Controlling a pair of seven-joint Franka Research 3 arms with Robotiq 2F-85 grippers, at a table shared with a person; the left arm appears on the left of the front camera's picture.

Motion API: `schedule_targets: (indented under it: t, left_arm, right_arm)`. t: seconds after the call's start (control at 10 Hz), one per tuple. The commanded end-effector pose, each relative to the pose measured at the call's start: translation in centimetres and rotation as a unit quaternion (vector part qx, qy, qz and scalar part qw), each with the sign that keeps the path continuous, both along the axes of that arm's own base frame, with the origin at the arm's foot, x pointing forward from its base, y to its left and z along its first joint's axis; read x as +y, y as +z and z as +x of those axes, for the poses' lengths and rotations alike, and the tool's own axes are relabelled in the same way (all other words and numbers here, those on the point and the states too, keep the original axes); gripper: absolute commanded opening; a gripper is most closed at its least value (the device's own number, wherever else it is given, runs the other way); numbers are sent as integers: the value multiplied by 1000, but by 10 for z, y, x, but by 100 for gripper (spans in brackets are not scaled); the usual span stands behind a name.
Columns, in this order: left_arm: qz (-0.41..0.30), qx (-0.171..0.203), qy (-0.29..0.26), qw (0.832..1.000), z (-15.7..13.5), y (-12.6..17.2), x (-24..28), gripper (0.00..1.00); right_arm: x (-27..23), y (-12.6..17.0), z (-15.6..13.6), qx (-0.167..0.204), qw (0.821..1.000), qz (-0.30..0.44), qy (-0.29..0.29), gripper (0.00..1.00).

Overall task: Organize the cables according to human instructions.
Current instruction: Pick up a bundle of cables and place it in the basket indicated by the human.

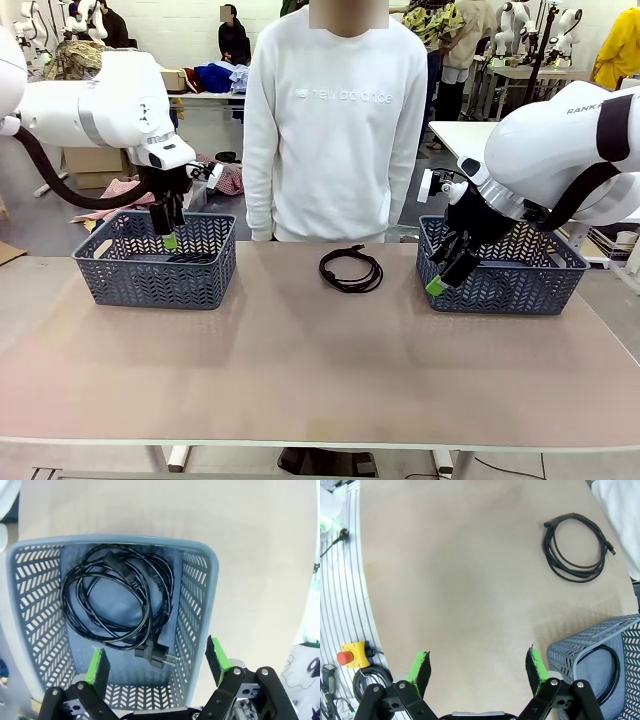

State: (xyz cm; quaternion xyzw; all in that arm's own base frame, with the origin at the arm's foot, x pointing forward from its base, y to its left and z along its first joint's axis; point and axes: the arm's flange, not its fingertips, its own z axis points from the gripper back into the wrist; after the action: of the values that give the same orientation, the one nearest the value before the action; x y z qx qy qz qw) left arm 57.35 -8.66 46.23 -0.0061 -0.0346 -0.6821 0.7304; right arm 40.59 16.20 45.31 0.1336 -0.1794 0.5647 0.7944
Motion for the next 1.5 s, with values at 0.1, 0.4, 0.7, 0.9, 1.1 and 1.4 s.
schedule_targets:
  t: [0.1,0.4,0.7,0.9,1.1,1.4]
  left_arm:
    - [10,-2,-10,1000,0,1,1,100]
    - [-62,-24,32,997,-13,3,-17,100]
    - [-99,-25,58,993,-48,0,-47,100]
    - [-113,-36,77,990,-76,-10,-70,100]
    - [-140,-42,90,985,-101,-15,-79,100]
    - [-144,-33,95,984,-130,-25,-93,100]
  right_arm:
    - [-1,1,-1,-1,1000,1,-2,100]
    - [-1,1,-1,-1,1000,1,-2,100]
    - [-1,1,-1,-1,1000,1,-2,100]
    - [-1,1,-1,-1,1000,1,-2,100]
    - [-1,1,-1,-1,1000,1,-2,100]
    - [-1,1,-1,-1,1000,1,-2,100]
